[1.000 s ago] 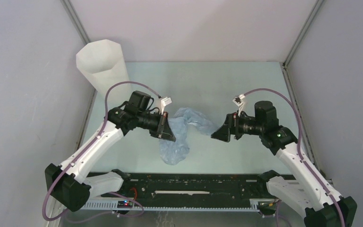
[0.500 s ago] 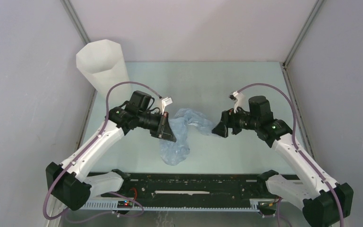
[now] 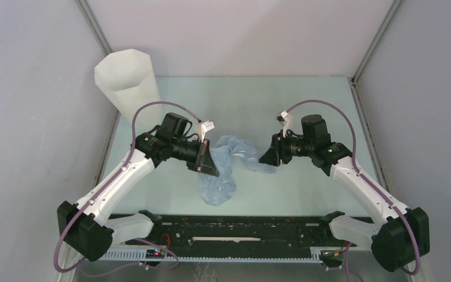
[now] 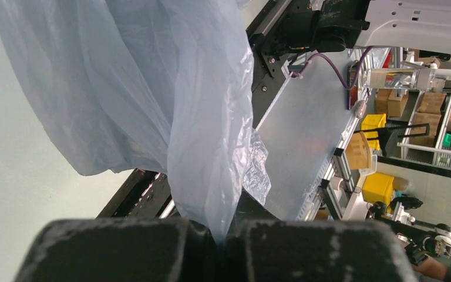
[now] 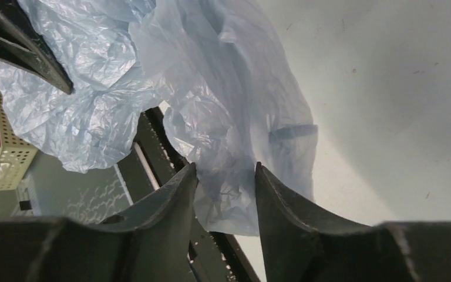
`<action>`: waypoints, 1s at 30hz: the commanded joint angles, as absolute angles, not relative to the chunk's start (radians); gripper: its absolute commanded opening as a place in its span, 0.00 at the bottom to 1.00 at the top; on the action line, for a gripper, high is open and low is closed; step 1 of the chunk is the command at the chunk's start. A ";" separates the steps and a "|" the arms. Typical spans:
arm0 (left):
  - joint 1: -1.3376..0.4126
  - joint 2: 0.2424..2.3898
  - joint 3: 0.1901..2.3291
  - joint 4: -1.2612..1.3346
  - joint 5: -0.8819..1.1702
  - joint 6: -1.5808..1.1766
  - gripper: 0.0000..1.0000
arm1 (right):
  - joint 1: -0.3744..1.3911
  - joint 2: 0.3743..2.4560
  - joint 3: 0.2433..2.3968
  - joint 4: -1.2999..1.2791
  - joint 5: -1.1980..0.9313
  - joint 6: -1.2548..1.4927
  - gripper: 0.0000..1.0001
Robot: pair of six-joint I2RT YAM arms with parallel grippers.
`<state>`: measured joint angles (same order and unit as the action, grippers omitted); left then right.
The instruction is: Put the trash bags into the trash bin
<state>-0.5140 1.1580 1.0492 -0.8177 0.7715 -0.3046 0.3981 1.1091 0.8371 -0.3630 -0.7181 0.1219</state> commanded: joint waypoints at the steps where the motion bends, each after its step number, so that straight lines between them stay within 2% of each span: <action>1: -0.509 1.152 1.124 -0.819 0.806 -0.269 0.00 | 0.400 1.102 0.867 -0.345 -0.774 0.142 0.41; 3: -0.509 1.151 1.131 -0.820 0.801 -0.266 0.00 | 0.402 1.099 0.867 -0.358 -0.780 0.167 0.22; 4: -0.509 1.153 1.140 -0.832 0.780 -0.259 0.00 | 0.401 1.095 0.870 -0.370 -0.766 0.185 0.08; 5: -0.509 1.159 1.154 -0.865 0.740 -0.245 0.00 | 0.397 1.086 0.875 -0.392 -0.742 0.209 0.00; 6: -0.507 1.168 1.177 -0.900 0.693 -0.227 0.02 | 0.388 1.074 0.882 -0.411 -0.724 0.241 0.00; 7: -0.506 1.180 1.205 -0.938 0.624 -0.209 0.09 | 0.374 1.063 0.889 -0.437 -0.725 0.270 0.00; 9: -0.506 1.205 1.270 -1.004 0.414 -0.200 0.28 | 0.335 1.056 0.914 -0.501 -0.739 0.358 0.00; 10: -0.507 1.221 1.304 -1.033 0.258 -0.202 0.43 | 0.317 1.070 0.928 -0.560 -0.760 0.396 0.00; 11: -0.508 1.236 1.344 -1.067 0.141 -0.220 0.52 | 0.303 1.082 0.937 -0.595 -0.779 0.443 0.00; 14: -0.511 1.263 1.433 -1.132 -0.091 -0.299 0.75 | 0.278 1.114 0.940 -0.633 -0.804 0.629 0.00; 17: -0.551 1.228 1.470 -1.129 -0.133 -0.366 0.81 | 0.254 1.124 0.939 -0.625 -0.778 0.844 0.00; 20: -0.570 1.135 1.424 -1.047 0.002 -0.439 0.83 | 0.214 1.127 0.936 -0.583 -0.779 1.023 0.00; 24: -0.632 0.983 1.149 -0.645 0.343 -0.674 0.84 | 0.197 1.085 0.918 -0.502 -0.725 1.244 0.00; 26: -0.714 0.920 1.011 -0.400 0.355 -0.827 0.89 | 0.199 1.061 0.917 -0.484 -0.681 1.328 0.00; 27: -0.756 0.901 0.949 -0.277 0.345 -0.901 0.94 | 0.204 1.050 0.917 -0.466 -0.661 1.352 0.00; 30: -0.854 0.918 0.903 -0.097 0.279 -1.030 0.99 | 0.228 1.020 0.918 -0.471 -0.602 1.385 0.00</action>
<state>-0.7517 0.8940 0.9764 -0.5255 0.2546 -0.7490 0.2043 1.0779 0.9115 -0.5198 -0.6868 1.2201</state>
